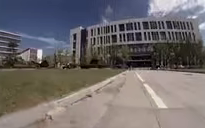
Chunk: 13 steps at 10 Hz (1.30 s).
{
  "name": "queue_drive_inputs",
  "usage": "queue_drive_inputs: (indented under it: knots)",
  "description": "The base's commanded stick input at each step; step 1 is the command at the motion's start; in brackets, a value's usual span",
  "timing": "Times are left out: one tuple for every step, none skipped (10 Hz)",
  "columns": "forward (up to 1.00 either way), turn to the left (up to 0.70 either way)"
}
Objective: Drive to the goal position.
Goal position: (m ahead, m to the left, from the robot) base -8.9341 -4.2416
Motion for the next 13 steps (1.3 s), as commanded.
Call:
queue_drive_inputs:
  knots:
    - [0.70, -0.01]
    - [0.70, -0.01]
    - [0.70, -0.01]
    - [0.70, -0.01]
    - [0.70, -0.01]
    - [0.70, -0.01]
    - [0.70, -0.01]
    - [0.70, -0.01]
    - [0.70, -0.01]
    - [0.70, -0.01]
    - [0.70, -0.01]
    - [0.70, -0.01]
    - [0.70, -0.01]
